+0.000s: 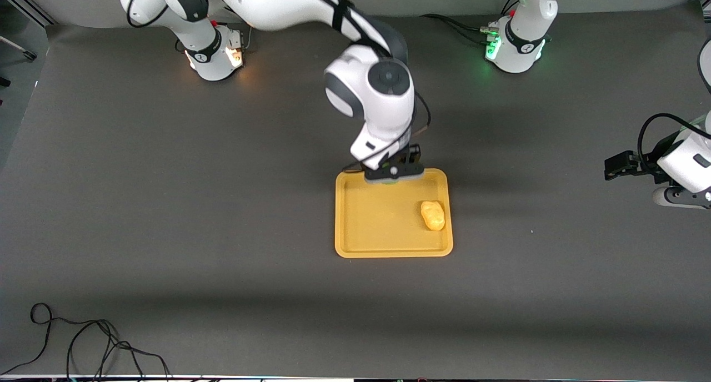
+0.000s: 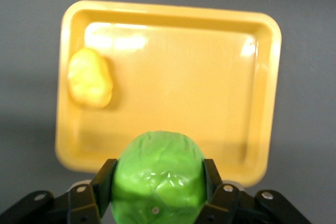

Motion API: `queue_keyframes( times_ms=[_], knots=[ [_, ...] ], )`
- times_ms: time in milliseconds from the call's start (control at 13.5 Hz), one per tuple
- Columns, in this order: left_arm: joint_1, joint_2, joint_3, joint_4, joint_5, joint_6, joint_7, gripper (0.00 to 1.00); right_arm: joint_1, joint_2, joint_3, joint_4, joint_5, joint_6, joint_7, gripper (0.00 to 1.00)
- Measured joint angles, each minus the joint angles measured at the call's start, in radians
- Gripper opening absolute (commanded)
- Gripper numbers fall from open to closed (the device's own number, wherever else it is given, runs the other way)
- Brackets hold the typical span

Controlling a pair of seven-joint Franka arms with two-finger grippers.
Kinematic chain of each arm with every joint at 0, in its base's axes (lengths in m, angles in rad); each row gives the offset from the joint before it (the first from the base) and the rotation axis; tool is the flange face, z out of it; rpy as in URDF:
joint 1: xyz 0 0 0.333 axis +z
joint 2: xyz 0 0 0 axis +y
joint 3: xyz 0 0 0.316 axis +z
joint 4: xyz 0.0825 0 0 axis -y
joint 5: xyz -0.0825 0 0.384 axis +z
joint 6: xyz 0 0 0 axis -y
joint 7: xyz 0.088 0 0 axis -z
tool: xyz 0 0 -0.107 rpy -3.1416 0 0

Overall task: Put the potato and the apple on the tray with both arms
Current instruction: 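Carry the apple with the right gripper over the tray, then lower the apple onto the tray and open the right gripper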

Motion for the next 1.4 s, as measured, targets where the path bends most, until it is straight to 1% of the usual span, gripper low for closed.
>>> queue_keyframes(
  times_ms=[295, 665, 739, 812, 886, 1108, 1182, 1330, 1403],
  knots=[
    [0.000, 0.010, -0.001, 0.002, 0.000, 0.000, 0.000, 1.00, -0.017, 0.116, -0.002, 0.001, -0.013, 0.137, 0.000, 0.38],
    [0.001, 0.014, -0.001, 0.002, 0.000, 0.000, 0.000, 1.00, -0.017, 0.192, -0.011, 0.003, -0.014, 0.228, 0.000, 0.38],
    [0.001, 0.014, -0.001, 0.002, 0.000, 0.000, 0.000, 1.00, -0.018, 0.198, -0.017, 0.006, -0.014, 0.240, 0.000, 0.43],
    [0.001, 0.014, -0.001, 0.002, 0.000, 0.000, 0.000, 1.00, -0.019, 0.199, -0.021, 0.007, -0.015, 0.247, 0.000, 0.78],
    [0.001, 0.014, -0.001, 0.002, 0.000, 0.000, 0.000, 1.00, -0.022, 0.199, -0.025, 0.008, -0.015, 0.250, 0.002, 0.99],
    [0.001, 0.014, -0.001, 0.003, 0.000, 0.000, 0.000, 1.00, -0.032, 0.199, -0.028, 0.020, -0.015, 0.249, 0.031, 1.00],
    [0.001, 0.014, -0.001, 0.003, 0.000, 0.000, 0.000, 1.00, -0.032, 0.193, -0.029, 0.036, -0.015, 0.227, 0.036, 1.00],
    [0.001, 0.014, -0.001, 0.003, 0.000, 0.000, 0.000, 1.00, -0.032, 0.147, -0.030, 0.070, -0.015, 0.116, 0.044, 1.00],
    [0.001, 0.014, -0.001, 0.003, 0.000, 0.000, 0.000, 1.00, -0.033, 0.104, -0.030, 0.083, -0.015, 0.047, 0.046, 1.00]
  ],
)
